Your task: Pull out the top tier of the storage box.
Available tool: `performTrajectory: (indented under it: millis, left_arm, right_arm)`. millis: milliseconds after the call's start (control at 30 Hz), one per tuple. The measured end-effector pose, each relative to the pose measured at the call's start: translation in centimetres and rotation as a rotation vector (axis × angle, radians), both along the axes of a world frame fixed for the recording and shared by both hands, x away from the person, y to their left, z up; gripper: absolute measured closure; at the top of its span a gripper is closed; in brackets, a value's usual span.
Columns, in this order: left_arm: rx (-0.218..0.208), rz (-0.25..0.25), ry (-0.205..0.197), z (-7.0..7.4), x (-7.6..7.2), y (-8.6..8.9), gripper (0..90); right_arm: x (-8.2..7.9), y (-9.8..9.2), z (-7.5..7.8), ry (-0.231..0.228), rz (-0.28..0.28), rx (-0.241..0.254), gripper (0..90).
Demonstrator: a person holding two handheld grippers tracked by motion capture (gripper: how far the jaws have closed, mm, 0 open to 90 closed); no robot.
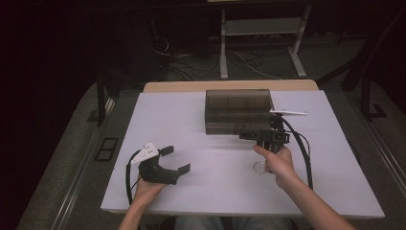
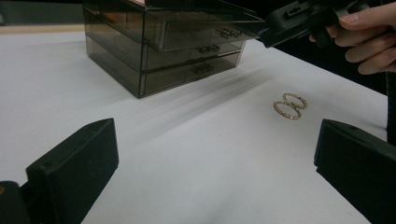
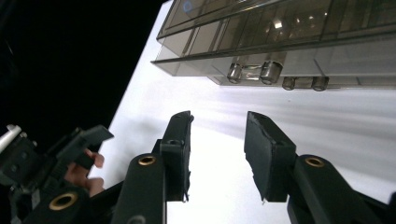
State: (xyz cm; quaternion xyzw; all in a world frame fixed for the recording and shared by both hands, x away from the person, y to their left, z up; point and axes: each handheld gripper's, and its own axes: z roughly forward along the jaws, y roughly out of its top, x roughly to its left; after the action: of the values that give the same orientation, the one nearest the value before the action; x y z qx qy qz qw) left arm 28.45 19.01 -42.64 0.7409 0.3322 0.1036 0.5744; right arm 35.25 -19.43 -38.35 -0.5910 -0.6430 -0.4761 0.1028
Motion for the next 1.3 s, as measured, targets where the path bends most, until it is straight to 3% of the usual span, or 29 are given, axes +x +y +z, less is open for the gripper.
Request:
performTrajectory:
  millis: [500,633,733,867,1033,1300]
  left_arm:
    - [0.003,-0.003,0.000,0.0,0.0,0.0,0.0]
    - [0.002,-0.003,0.000,-0.1,0.0,-0.1,0.0]
    - [0.002,-0.003,0.001,-0.1,0.0,-0.1,0.0]
    - [0.005,-0.005,-0.003,-0.1,0.1,0.0,0.0]
    - [0.003,-0.006,-0.002,-0.1,0.1,0.0,0.0]
    - [0.003,-0.007,-0.003,-0.1,0.1,0.0,0.0]
  right_arm:
    - [1.1,1.0,3.4,-0.072,0.184,-0.193,56.8]
    - [1.5,1.7,4.6,-0.128,0.261,-0.293,54.1]
    - [1.9,2.1,5.4,-0.157,0.325,-0.328,52.2]
    - [2.4,2.7,6.3,-0.207,0.403,-0.394,42.0]
    - [3.1,3.0,7.0,-0.240,0.476,-0.467,22.5]
    - [4.3,2.7,8.0,-0.317,0.565,-0.467,11.8]
